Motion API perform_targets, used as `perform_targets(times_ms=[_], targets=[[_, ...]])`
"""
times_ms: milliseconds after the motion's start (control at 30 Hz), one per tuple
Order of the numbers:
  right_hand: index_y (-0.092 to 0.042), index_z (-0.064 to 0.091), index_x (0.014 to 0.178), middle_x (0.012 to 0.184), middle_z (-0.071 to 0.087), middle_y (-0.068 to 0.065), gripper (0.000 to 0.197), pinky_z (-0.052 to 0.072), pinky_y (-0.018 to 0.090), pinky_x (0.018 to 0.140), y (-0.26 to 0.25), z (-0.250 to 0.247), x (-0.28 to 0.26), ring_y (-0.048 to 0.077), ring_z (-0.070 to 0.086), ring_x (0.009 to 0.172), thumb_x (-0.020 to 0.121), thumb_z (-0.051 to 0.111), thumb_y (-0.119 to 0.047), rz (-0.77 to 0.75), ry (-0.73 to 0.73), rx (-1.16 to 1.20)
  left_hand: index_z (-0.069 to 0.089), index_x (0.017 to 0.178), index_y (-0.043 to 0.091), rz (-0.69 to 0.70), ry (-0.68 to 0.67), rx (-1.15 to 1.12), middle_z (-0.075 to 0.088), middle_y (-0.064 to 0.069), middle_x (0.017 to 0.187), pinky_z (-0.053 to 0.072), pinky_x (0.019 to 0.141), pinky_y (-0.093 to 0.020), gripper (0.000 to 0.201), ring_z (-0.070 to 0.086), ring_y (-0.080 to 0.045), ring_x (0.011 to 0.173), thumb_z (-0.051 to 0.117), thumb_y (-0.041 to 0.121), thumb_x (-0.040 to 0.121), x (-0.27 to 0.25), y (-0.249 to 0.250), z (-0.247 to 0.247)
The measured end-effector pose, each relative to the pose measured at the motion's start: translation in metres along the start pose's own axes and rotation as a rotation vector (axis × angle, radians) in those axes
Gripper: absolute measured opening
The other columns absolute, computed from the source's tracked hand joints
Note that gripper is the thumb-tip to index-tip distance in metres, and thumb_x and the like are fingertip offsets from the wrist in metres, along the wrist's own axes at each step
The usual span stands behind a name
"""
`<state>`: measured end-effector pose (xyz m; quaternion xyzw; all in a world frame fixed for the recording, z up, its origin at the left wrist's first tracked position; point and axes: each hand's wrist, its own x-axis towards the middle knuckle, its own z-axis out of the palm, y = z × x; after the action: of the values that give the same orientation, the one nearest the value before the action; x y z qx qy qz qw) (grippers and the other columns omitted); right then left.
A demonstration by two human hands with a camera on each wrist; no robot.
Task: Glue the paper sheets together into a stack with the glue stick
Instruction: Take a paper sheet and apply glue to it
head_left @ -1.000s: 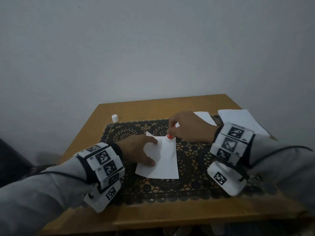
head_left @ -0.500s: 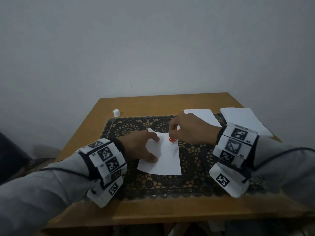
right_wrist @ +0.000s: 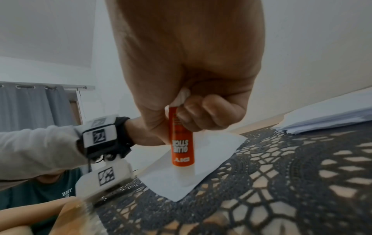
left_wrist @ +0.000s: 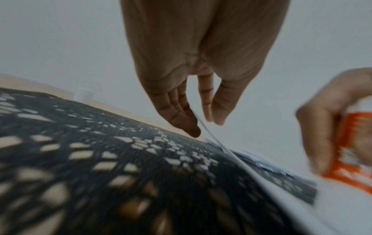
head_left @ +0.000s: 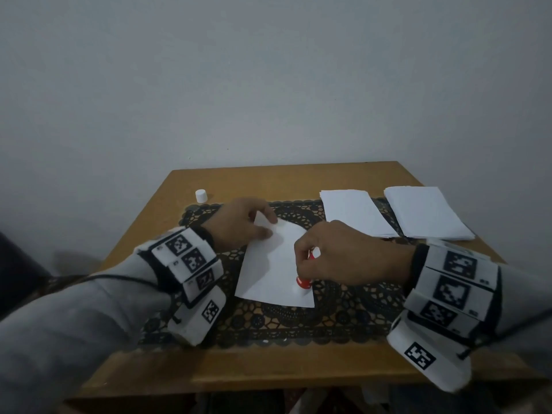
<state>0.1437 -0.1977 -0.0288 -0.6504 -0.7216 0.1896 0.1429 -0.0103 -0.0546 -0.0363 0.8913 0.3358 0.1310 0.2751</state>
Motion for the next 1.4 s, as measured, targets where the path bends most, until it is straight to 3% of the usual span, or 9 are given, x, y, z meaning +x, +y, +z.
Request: perform_targets(times_ms=[167,300,533,667,867,967,1067,1300,1400], targets=[[-0.016,0.073,0.079,0.082,0.070,-0.008,0.020,0.052,0.035,0.081,0.003,-0.001,-0.003,0.013,0.062,0.080,0.087,0.060,-0.028,-0.023,-0.025,0.047,0.069,0.083,0.025,0.098,0.011,-0.149,0.070,-0.004,0.093,0.053,0.084,-0.034,0.022,0.063,-0.013,0.087,0.070,0.003,0.081,0.018,0.008,-0.013],[-0.016,0.074,0.078,0.080,0.070,-0.008,0.020,0.051,0.028,0.075,0.009,-0.006,-0.008,0.009,0.061,0.077,0.088,0.061,-0.028,-0.029,-0.056,0.048,0.073,0.089,0.020,0.083,-0.228,-0.142,0.072,-0.006,0.099,0.055,0.079,-0.026,0.030,0.066,-0.011,0.087,0.066,-0.008,0.080,0.016,0.011,-0.026],[-0.024,0.073,0.068,0.076,0.069,-0.015,0.020,0.048,0.026,0.071,0.031,-0.032,-0.004,0.004,0.061,0.077,0.085,0.063,-0.028,0.068,0.182,0.069,0.075,0.103,0.025,-0.058,-0.531,-0.083,0.068,0.028,0.100,0.048,0.096,-0.032,0.039,0.062,-0.007,0.103,0.059,-0.005,0.084,-0.012,0.008,-0.032],[-0.021,0.070,0.068,0.077,0.062,-0.013,0.021,0.033,0.023,0.062,0.039,-0.038,0.001,0.005,0.051,0.073,0.086,0.062,-0.029,0.125,0.301,0.043,0.073,0.107,0.022,-0.088,-0.412,-0.055,0.061,0.010,0.122,0.042,0.103,-0.032,0.038,0.055,-0.017,0.115,0.065,-0.004,0.080,-0.019,-0.001,-0.020],[-0.018,0.074,0.078,0.082,0.064,-0.015,0.018,0.040,0.023,0.059,0.037,-0.029,0.007,0.006,0.057,0.076,0.088,0.063,-0.027,0.141,0.301,0.039,0.067,0.116,0.025,-0.086,-0.429,0.096,0.050,0.008,0.136,0.036,0.106,-0.031,0.040,0.046,-0.014,0.120,0.071,0.006,0.081,-0.028,-0.013,-0.014],[-0.019,0.075,0.079,0.087,0.067,-0.013,0.017,0.050,0.034,0.066,0.031,-0.025,0.015,0.018,0.064,0.077,0.087,0.064,-0.030,0.127,0.281,0.017,0.065,0.115,0.031,-0.064,-0.406,0.170,0.048,0.012,0.135,0.032,0.109,-0.033,0.038,0.042,-0.012,0.123,0.072,0.014,0.082,-0.030,-0.013,-0.011],[-0.016,0.073,0.083,0.094,0.065,-0.009,0.018,0.045,0.027,0.058,0.027,-0.021,0.025,0.014,0.060,0.068,0.088,0.063,-0.031,0.105,0.239,-0.044,0.064,0.110,0.035,-0.052,-0.367,0.225,0.049,0.013,0.132,0.032,0.109,-0.034,0.033,0.042,-0.011,0.123,0.074,0.022,0.081,-0.029,-0.014,-0.008],[-0.014,0.072,0.085,0.103,0.067,0.000,0.018,0.053,0.038,0.080,0.022,-0.016,0.040,0.018,0.062,0.090,0.089,0.062,-0.028,0.107,0.224,-0.057,0.063,0.110,0.030,0.008,-0.306,0.353,0.045,0.014,0.106,0.037,0.087,-0.025,0.037,0.044,-0.011,0.105,0.077,0.027,0.077,-0.029,-0.004,-0.003],[-0.012,0.071,0.084,0.102,0.066,0.000,0.018,0.052,0.032,0.073,0.022,-0.011,0.042,0.019,0.062,0.085,0.089,0.063,-0.026,0.107,0.218,-0.074,0.057,0.117,0.035,0.011,-0.330,0.431,0.043,0.005,0.112,0.040,0.091,-0.029,0.043,0.044,-0.016,0.106,0.075,0.032,0.078,-0.030,-0.001,-0.002]])
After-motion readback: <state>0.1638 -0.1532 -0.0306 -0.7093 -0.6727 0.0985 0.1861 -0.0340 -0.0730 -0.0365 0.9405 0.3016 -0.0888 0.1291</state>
